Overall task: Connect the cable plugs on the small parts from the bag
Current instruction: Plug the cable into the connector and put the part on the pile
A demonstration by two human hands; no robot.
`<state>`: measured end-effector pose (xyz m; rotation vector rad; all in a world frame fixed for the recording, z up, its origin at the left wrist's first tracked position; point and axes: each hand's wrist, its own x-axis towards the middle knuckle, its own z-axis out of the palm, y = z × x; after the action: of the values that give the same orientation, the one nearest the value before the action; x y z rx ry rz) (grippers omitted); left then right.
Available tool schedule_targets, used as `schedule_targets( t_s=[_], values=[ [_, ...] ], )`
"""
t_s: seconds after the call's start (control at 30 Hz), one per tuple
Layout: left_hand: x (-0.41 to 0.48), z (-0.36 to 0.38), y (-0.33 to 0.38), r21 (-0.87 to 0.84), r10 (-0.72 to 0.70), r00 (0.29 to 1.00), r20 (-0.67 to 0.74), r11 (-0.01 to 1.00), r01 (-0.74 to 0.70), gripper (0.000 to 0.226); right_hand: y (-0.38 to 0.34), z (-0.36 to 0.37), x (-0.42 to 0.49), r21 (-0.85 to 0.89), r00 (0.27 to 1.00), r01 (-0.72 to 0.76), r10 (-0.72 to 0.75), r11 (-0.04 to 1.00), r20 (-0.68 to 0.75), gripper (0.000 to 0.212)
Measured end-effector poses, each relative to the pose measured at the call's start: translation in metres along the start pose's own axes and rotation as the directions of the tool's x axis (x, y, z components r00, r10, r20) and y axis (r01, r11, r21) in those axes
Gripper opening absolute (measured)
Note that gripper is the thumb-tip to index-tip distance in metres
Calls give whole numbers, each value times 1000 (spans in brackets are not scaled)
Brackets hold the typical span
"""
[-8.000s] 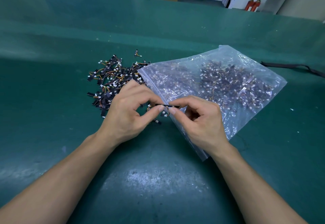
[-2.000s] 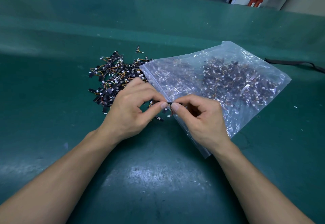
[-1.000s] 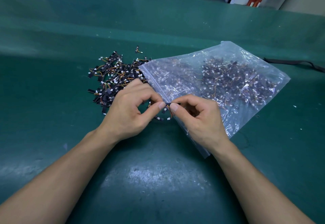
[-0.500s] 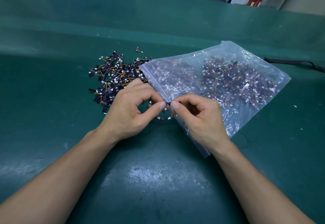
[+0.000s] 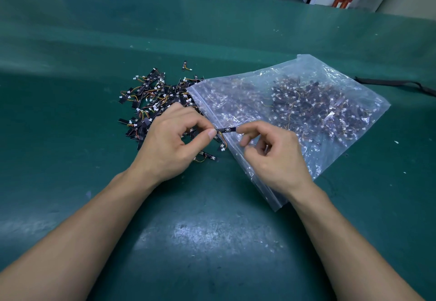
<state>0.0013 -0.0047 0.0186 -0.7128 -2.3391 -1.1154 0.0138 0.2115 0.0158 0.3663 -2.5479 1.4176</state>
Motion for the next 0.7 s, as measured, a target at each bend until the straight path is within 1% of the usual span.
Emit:
schedule_targets(
  t_s=[0.07, 0.1, 0.17, 0.23, 0.33, 0.5, 0.63, 0.7],
  values=[
    [1, 0, -1, 5, -50, 999, -10, 999, 50, 9, 5, -1, 2, -184, 1000, -12, 17, 983, 25, 35],
    [1, 0, -2, 11, -64, 998, -9, 998, 64, 8, 8, -2, 2, -246, 999, -10, 20, 969, 39, 39],
    [1, 1, -2, 26, -77, 997, -1, 997, 77, 7, 11, -3, 3, -294, 999, -18, 32, 956, 43, 39],
    [0, 1, -3, 38, -87, 996, 0, 995, 87, 7, 12, -4, 3, -280, 999, -37, 39, 959, -1, 32],
    [0, 2, -5, 39, -112, 994, 0, 993, 112, 6, 11, -5, 4, -207, 995, -43, 23, 977, -101, 25],
    [0, 4, -3, 57, -164, 985, 45, 985, 161, 5, 7, -11, 6, -77, 971, -37, 18, 996, -240, 27],
    [11, 6, 11, 105, -161, 986, 39, 982, 156, 7, 2, -14, 6, -55, 950, -14, -3, 998, -311, 26],
    [25, 9, 18, 179, -156, 983, 93, 974, 137, 9, 0, -15, 6, -61, 942, 7, -27, 998, -334, 26]
  ],
)
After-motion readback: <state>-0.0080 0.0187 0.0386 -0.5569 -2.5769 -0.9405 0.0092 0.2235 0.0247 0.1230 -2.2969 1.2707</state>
